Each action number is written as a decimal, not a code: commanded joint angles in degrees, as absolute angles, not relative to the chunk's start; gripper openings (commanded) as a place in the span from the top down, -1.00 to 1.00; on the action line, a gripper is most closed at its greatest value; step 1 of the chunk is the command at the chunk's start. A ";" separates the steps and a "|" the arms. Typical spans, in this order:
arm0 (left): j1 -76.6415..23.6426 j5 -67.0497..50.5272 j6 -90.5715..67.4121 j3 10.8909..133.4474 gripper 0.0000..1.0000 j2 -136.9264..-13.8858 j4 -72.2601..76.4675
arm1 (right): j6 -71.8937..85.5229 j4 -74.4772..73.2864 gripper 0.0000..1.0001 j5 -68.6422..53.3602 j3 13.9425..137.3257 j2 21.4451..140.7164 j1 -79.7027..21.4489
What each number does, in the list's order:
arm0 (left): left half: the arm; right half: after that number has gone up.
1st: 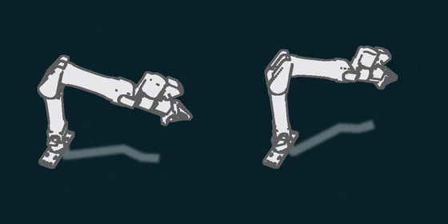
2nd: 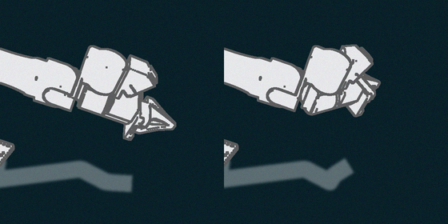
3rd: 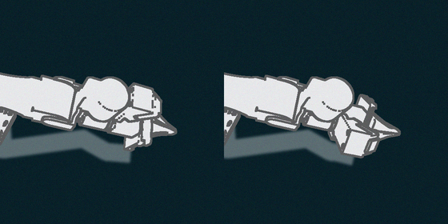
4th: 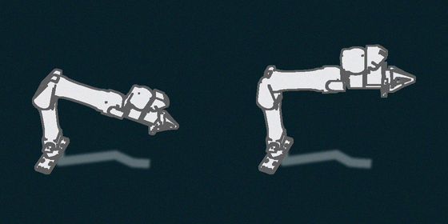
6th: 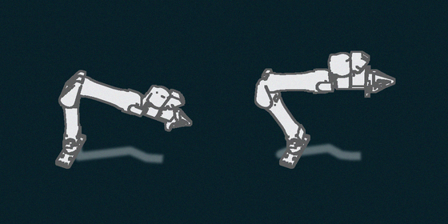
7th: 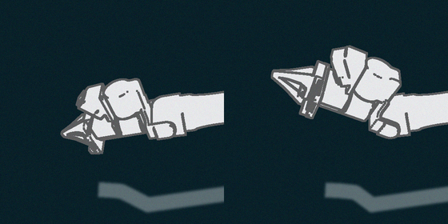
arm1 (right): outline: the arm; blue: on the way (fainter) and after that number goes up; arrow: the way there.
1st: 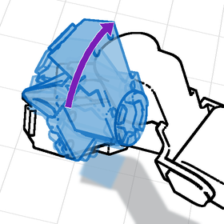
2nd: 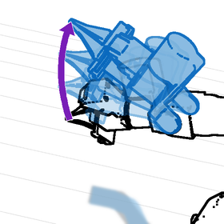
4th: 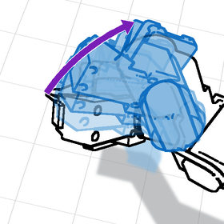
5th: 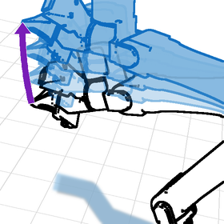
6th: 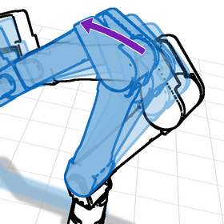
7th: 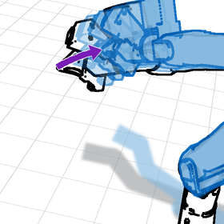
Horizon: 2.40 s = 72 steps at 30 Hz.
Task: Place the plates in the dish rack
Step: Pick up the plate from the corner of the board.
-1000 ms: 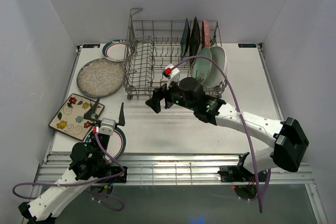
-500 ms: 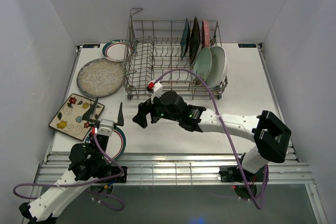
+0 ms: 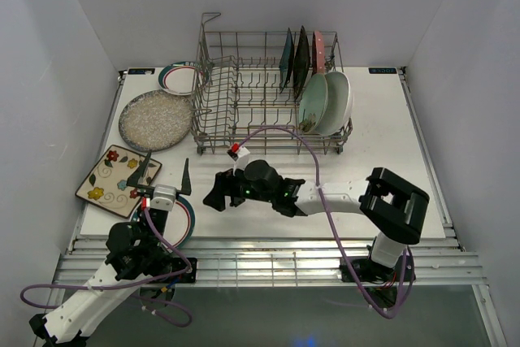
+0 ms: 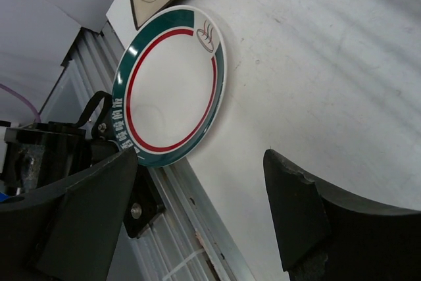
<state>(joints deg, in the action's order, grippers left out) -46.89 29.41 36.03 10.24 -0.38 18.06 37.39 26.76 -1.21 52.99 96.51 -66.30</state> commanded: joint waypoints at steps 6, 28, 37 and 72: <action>-47.11 29.97 36.39 12.13 -0.96 3.16 18.11 | 48.68 42.88 -0.62 -2.11 49.75 101.16 -68.47; -47.11 30.06 36.74 12.13 -0.96 3.43 18.02 | 56.51 48.43 -0.47 -2.99 56.95 115.40 -70.84; -47.11 30.06 36.74 12.04 -0.96 3.34 18.02 | 58.62 49.83 -0.41 -4.22 59.94 119.70 -70.93; -47.11 29.71 36.91 12.04 -0.96 3.43 18.02 | 61.44 51.06 0.43 -4.84 64.34 126.13 -71.46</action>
